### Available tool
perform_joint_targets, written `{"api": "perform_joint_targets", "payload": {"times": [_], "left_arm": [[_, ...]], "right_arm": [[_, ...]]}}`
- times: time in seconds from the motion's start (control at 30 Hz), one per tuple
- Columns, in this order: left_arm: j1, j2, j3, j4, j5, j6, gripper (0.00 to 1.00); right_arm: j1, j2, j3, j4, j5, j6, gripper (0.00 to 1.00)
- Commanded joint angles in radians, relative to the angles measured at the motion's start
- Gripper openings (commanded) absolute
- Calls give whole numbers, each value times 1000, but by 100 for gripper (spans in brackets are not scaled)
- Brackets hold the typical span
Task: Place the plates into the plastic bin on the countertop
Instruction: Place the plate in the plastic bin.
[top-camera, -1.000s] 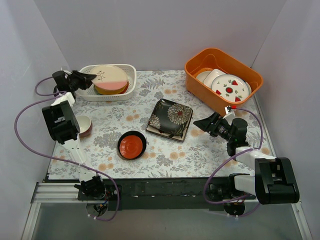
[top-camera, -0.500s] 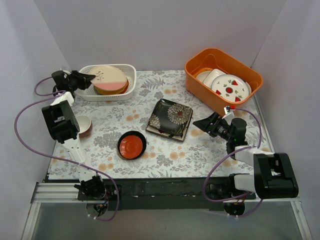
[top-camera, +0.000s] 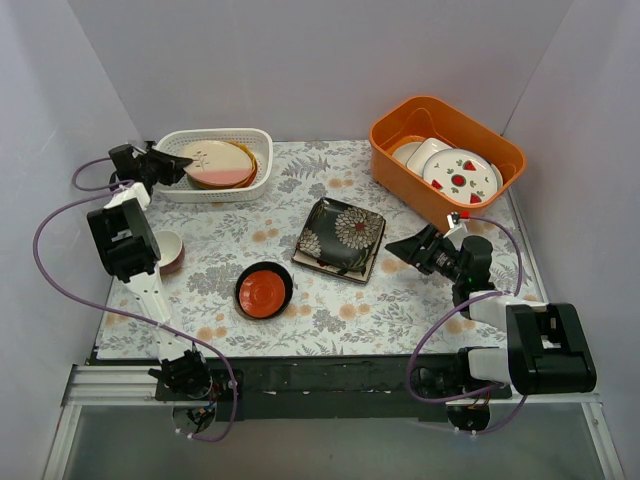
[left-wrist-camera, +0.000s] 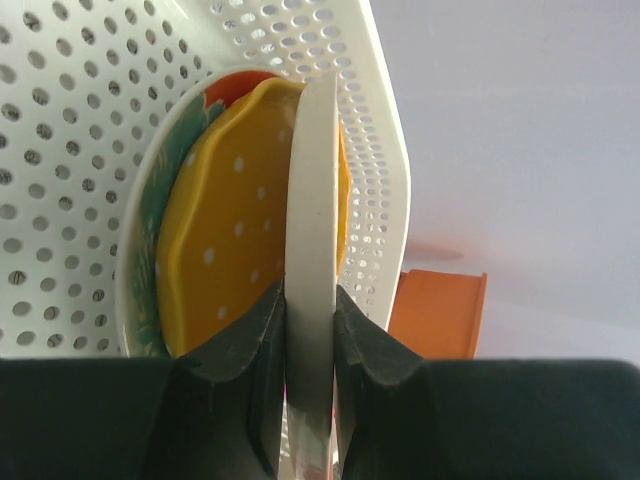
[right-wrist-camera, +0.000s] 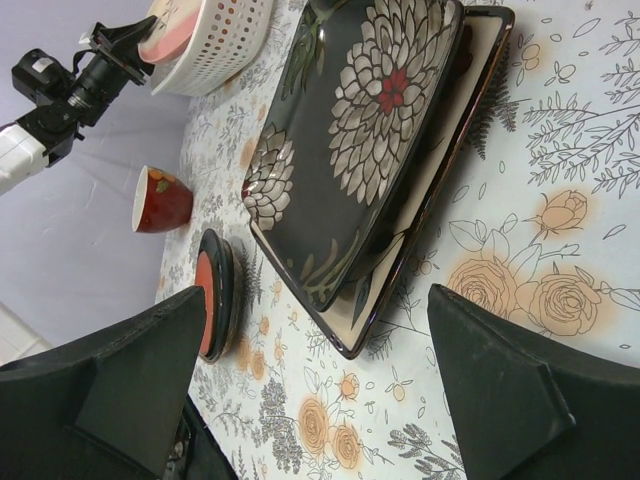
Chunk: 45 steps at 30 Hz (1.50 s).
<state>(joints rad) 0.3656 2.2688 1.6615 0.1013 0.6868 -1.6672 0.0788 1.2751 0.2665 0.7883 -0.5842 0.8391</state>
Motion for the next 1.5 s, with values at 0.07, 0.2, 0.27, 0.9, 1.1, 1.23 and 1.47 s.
{"api": "perform_joint_targets", "payload": {"times": [0.07,0.2,0.27,0.9,1.1,1.23,1.47], "left_arm": [[-14,-25,92,-38,-20,55,2],[-13,-18,107,-64,-30,70,7],[-14,-8,119,-84,-24,76,10],[-27,52,262,-313,-99,221,57],[-45,51,342,-426,-217,322,83],[-54,40,374,-485,-285,368,98],[-63,17,400,-541,-398,409,98]], "right_arm": [[4,12,37,48,-16,-1,98],[4,13,40,43,-17,-3,98],[4,15,45,37,-16,-5,98],[6,23,59,17,-37,-15,98],[4,17,60,8,-37,-17,98],[6,7,62,-6,-37,-23,98],[4,-10,66,-32,-34,-34,98]]}}
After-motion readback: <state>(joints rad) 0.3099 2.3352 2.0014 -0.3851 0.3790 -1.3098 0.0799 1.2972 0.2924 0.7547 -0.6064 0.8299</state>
